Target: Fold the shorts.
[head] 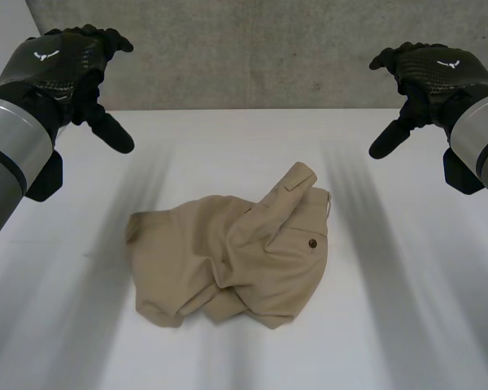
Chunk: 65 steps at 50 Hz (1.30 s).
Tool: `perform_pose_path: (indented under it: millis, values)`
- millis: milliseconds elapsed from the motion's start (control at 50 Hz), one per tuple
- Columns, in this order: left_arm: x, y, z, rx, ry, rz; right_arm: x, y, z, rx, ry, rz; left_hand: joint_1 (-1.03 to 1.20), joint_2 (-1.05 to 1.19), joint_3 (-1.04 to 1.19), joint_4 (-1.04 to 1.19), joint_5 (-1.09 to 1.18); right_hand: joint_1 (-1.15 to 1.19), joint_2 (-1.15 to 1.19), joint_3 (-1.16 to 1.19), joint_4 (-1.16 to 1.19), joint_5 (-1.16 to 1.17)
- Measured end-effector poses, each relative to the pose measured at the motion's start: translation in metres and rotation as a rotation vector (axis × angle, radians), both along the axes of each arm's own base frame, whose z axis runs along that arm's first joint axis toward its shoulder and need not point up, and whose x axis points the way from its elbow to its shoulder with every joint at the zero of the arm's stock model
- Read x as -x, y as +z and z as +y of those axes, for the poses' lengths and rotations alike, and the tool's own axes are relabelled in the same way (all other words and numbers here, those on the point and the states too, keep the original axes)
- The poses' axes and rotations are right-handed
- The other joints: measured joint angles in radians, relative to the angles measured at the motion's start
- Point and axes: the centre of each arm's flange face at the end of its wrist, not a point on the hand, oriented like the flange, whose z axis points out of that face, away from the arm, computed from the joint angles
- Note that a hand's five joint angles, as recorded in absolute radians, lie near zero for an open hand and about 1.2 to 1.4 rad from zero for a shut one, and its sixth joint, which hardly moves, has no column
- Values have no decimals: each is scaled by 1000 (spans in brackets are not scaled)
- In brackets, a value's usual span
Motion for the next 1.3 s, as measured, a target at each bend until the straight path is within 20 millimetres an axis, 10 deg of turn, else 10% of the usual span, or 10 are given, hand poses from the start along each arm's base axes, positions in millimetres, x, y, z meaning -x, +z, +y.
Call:
perform_pose_path:
  millis: [400, 660, 880, 960, 1060, 1160, 1300]
  values:
    - [-4, -29, 1, -84, 10, -36, -13, -35, -7, -34, 99, 125, -31, -29, -27, -25, -10, 0, 0, 0, 0, 0]
    - [-16, -135, 26, -280, 29, -105, -50, -148, -55, -170, 301, 264, -33, -29, -29, -26, -10, 0, 0, 0, 0, 0]
    - [-7, -178, 33, -425, 7, -134, -59, -199, -80, -276, 269, 181, -29, -20, -27, -23, -6, 13, 13, 25, 6, 5]
    - [3, -187, 35, -449, -24, -153, -60, -209, -81, -294, 267, 166, 169, 153, 141, 154, 164, 344, 386, 394, 370, 331]
    - [14, -195, 38, -462, -56, -176, -60, -206, -79, -289, 271, 162, 641, 634, 617, 633, 630, 722, 916, 881, 904, 791]
    - [19, -193, 36, -443, -58, -182, -57, -182, -74, -246, 272, 159, 862, 921, 895, 918, 911, 756, 951, 921, 958, 837]
    - [22, -139, 22, -275, -28, -98, -34, -107, -54, -124, 237, 185, 864, 951, 927, 950, 927, 764, 951, 926, 961, 862]
